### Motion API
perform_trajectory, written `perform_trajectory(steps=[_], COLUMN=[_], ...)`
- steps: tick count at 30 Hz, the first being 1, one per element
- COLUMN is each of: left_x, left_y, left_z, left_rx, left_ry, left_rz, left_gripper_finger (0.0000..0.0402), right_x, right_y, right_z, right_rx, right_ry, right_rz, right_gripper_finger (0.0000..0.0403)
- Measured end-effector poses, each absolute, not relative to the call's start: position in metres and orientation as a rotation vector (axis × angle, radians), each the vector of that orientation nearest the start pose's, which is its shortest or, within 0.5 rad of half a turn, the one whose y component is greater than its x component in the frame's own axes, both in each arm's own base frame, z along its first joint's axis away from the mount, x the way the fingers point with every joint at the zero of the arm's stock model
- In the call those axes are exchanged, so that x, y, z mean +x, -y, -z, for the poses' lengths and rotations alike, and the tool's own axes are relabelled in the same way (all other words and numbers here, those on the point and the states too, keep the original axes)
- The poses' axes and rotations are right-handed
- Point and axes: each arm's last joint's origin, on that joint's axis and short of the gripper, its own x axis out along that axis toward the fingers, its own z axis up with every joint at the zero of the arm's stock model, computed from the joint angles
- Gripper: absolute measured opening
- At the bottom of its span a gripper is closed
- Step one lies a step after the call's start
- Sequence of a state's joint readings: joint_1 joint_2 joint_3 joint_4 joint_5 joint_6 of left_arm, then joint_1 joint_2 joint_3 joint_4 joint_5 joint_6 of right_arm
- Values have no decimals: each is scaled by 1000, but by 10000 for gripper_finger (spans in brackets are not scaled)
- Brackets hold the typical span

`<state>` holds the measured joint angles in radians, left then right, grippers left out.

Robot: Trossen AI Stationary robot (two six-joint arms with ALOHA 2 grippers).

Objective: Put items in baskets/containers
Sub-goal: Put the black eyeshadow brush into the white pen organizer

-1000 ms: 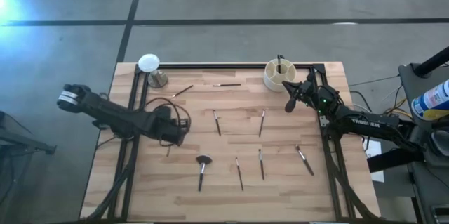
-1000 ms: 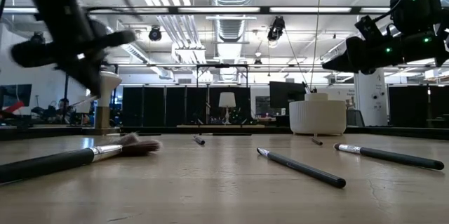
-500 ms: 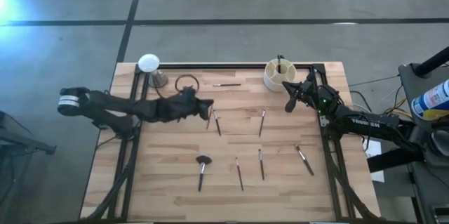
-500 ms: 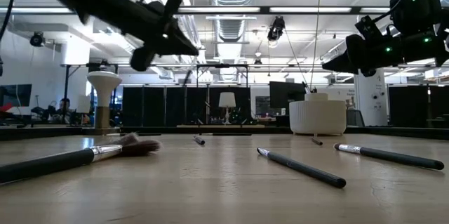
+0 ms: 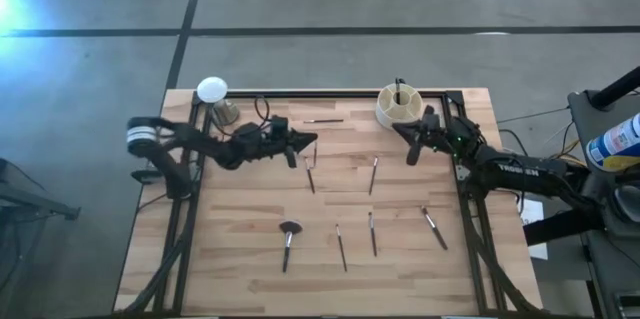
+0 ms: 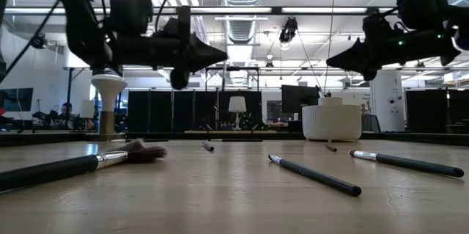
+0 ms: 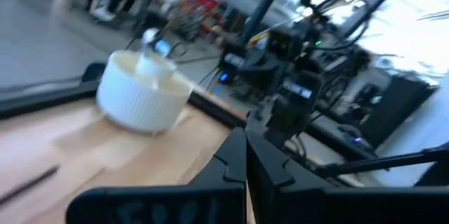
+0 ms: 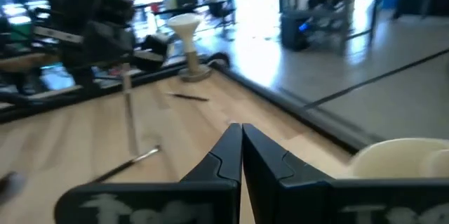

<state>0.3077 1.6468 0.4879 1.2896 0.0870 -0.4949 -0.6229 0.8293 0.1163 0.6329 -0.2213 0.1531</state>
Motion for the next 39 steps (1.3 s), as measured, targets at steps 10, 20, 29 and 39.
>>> perform_trajectory(steps=[10, 20, 29, 39], left_x=[301, 312, 312, 311], left_y=[-120, -134, -133, -135], left_z=[-164, -170, -175, -174], left_rx=[-406, -394, -370, -357], left_ry=[261, 294, 304, 295], left_rz=[-64, 40, 55, 73], left_gripper_finger=[0, 0, 0, 0], right_x=[181, 245, 285, 310], right_y=[99, 112, 122, 130], right_z=[-181, -188, -191, -189], right_rx=[310, 326, 333, 310], right_ry=[-147, -215, -228, -233], right_rz=[310, 205, 97, 67], right_gripper_finger=[16, 86, 133, 136])
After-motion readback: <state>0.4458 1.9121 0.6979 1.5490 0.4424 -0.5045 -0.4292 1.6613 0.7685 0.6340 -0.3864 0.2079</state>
